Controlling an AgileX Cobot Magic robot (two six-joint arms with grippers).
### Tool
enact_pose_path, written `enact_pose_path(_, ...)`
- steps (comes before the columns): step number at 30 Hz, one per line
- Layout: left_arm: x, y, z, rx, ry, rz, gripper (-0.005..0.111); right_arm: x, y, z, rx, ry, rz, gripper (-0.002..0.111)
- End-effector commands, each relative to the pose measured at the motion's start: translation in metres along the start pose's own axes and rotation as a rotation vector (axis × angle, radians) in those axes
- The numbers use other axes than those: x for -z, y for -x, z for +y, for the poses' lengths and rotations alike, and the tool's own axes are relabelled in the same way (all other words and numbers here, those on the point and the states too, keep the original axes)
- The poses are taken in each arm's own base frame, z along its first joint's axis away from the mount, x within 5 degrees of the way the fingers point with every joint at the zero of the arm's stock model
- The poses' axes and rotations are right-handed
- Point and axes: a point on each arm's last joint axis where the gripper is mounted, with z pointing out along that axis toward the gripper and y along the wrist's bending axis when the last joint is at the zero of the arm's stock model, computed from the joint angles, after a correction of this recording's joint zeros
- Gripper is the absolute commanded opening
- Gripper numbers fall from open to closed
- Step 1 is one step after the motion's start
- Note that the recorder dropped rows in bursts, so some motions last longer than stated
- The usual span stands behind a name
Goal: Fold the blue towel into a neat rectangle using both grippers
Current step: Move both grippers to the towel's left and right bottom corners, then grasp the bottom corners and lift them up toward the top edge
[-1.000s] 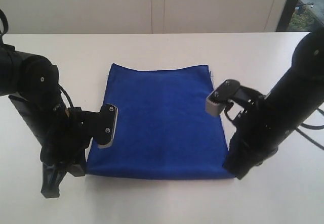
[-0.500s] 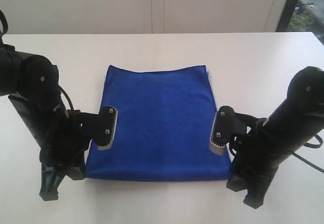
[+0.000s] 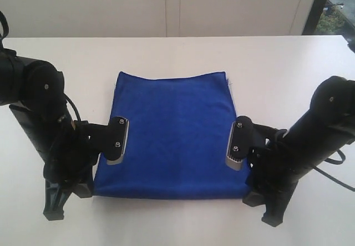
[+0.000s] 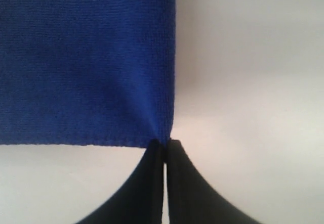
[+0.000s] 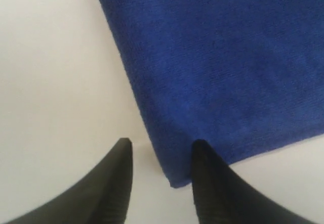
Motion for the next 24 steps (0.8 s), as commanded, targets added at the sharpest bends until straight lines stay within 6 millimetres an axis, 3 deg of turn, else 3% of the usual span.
enact_pose_path(1,0.001,-0.001,-0.005,0.016,-0.03,0.001,0.0,-0.011,-0.004,0.0,-0.003,0.033,0.025,0.033)
enact_pose_path(4,0.001,-0.001,-0.005,0.016,-0.03,0.001,0.0,-0.012,-0.005,0.002,-0.005,0.05,0.031,0.025)
enact_pose_path(9,0.001,-0.001,-0.005,0.016,-0.03,0.001,0.0,-0.011,-0.005,0.005,-0.005,0.081,0.038,0.0)
enact_pose_path(16,0.001,-0.002,-0.006,0.024,-0.044,0.008,0.0,-0.004,0.0,0.004,0.007,0.103,0.027,0.0)
enact_pose_path(24,0.005,-0.002,-0.008,0.157,-0.042,0.01,0.0,0.022,0.008,0.011,0.037,0.083,-0.02,0.0)
